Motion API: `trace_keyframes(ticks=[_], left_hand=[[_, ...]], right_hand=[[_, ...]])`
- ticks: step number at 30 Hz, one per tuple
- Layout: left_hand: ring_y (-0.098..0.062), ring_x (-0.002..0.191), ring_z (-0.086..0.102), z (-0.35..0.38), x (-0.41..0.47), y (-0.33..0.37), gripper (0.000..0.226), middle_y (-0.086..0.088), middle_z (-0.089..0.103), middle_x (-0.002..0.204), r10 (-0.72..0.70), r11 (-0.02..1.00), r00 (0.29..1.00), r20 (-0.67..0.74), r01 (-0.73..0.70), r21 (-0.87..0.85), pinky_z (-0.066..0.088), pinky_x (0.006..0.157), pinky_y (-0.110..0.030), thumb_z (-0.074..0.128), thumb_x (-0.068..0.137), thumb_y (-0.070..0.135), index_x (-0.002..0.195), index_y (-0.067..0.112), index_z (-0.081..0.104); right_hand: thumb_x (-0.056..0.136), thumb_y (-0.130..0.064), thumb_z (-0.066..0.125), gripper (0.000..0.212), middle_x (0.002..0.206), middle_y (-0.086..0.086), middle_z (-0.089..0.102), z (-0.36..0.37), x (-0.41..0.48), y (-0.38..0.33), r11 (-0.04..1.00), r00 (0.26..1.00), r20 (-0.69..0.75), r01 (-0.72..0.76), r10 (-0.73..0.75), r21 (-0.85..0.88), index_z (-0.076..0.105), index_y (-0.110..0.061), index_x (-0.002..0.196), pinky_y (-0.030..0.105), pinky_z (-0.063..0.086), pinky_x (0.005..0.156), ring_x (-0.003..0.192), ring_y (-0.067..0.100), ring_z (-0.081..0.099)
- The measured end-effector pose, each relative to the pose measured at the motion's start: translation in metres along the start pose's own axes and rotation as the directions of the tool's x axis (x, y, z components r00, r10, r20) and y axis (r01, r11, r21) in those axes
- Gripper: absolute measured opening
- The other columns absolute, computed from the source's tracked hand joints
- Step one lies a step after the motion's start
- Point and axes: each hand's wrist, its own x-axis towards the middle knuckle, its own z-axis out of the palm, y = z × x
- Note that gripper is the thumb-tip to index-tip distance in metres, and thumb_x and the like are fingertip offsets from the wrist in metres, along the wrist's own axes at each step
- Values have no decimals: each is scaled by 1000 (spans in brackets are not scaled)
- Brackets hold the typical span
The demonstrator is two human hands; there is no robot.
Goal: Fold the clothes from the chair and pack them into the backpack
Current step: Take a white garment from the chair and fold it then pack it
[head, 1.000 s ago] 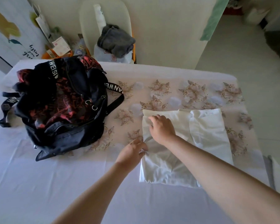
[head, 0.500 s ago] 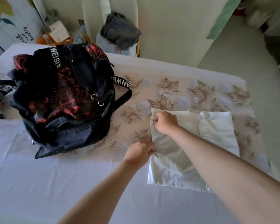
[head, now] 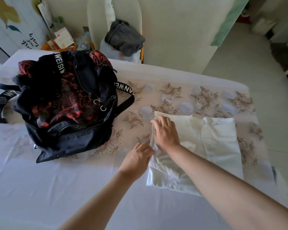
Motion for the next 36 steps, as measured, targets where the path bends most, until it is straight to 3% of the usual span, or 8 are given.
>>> trace_keyframes(ticks=[3, 8, 14, 19, 22, 26, 31, 36], left_hand=[[-19, 100, 53, 18, 5, 12, 8, 4, 55, 107, 53, 995, 988, 145, -65, 79, 54, 75, -32, 61, 92, 20, 94, 24, 67], [-18, 114, 43, 24, 3, 15, 10, 4, 51, 109, -173, 985, 947, 270, 164, 56, 53, 84, -37, 62, 89, 23, 93, 29, 68], [-19, 96, 61, 9, 19, 8, 27, -1, 61, 110, -336, 913, 916, 221, 374, -163, 49, 83, -27, 52, 88, 5, 105, 17, 69], [-24, 103, 56, 7, 26, -2, 32, -4, 55, 114, -420, 868, 868, 266, 469, -160, 41, 80, -25, 55, 86, 7, 118, 11, 54], [-24, 110, 54, 9, 32, 0, 48, -6, 55, 124, -436, 851, 846, 307, 499, -165, 44, 91, -29, 60, 86, 11, 132, 15, 46], [-20, 100, 57, 6, 46, 18, 52, -4, 59, 118, -425, 857, 817, 391, 501, -116, 47, 82, -28, 60, 86, 16, 135, 21, 46], [-15, 81, 62, -9, 77, 64, 19, 5, 65, 90, -361, 893, 717, 596, 449, 0, 47, 63, -27, 65, 77, 32, 95, 27, 63], [-12, 75, 65, -1, 115, 162, 27, 5, 66, 91, -218, 942, 732, 646, 330, -56, 57, 61, -28, 69, 79, 40, 100, 27, 59]], right_hand=[[90, -22, 48, 42, 145, 11, 48, 11, -40, 18, 999, 997, 74, 16, -13, -31, 55, -15, 131, 42, 48, 92, 121, 31, 50], [98, -17, 39, 50, 159, 5, 34, 1, -52, 52, 997, 952, 300, 73, -66, -11, 44, -15, 148, 42, 35, 113, 144, 28, 34], [89, 7, 43, 55, 146, 8, 39, -34, 14, 18, 967, 916, 352, 239, -195, -88, 48, -17, 138, 43, 48, 88, 106, 31, 57], [97, -10, 47, 37, 135, 9, 49, -20, 32, 5, 873, 793, 534, 449, -292, -190, 52, -18, 132, 42, 52, 77, 101, 36, 62], [101, -21, 39, 24, 88, 10, 52, -23, 25, 15, 905, 841, 512, 342, -174, -253, 60, -11, 110, 35, 42, 70, 94, 34, 63], [92, 0, 51, 16, 121, 16, 54, -52, 8, 34, 927, 848, 508, 301, -153, -223, 60, -5, 103, 38, 40, 61, 87, 38, 64], [79, 13, 57, 25, 96, 12, 54, -97, -12, 92, 967, 908, 397, 207, -134, -146, 55, -9, 91, 36, 31, 50, 68, 35, 60], [85, 10, 51, 22, 104, 14, 53, -139, -52, 168, 982, 962, 258, 126, -86, -143, 55, -5, 101, 38, 38, 51, 73, 37, 59]])
